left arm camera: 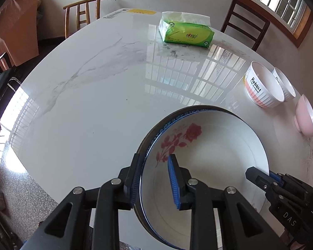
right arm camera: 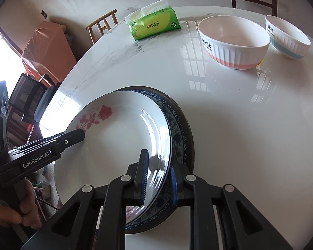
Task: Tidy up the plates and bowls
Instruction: 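Lower the rose plate onto the blue-and-white plates and open both tools, then raise both tools off the plate stack and move them toward the bowls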
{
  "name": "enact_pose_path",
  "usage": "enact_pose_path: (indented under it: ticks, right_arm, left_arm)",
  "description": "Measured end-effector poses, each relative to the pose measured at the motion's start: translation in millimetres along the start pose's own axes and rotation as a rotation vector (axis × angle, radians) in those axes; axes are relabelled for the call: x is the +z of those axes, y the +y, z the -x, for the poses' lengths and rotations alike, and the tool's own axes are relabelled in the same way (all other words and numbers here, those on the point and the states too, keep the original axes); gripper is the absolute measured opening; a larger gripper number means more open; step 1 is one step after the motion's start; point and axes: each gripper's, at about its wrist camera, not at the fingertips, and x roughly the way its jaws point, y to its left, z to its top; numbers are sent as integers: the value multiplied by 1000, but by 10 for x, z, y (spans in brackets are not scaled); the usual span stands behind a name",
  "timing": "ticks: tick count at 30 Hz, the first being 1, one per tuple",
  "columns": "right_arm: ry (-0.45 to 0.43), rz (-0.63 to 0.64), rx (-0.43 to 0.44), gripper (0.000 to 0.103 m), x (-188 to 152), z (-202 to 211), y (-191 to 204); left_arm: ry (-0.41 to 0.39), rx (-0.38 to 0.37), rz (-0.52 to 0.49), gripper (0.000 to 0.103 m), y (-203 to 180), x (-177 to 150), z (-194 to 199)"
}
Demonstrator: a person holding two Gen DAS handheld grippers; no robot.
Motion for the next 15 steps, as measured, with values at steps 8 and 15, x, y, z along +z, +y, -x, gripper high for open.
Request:
enact_pose_path:
  ticks: [8, 15]
  right_arm:
    - [0, 34, -8, 26, 0, 17, 66]
    - [4, 34, -8, 28, -7, 42, 58]
  left_arm:
    - [-25, -18, -19, 28, -40, 48, 82]
    - [-22, -27, -6, 28, -49, 29, 88]
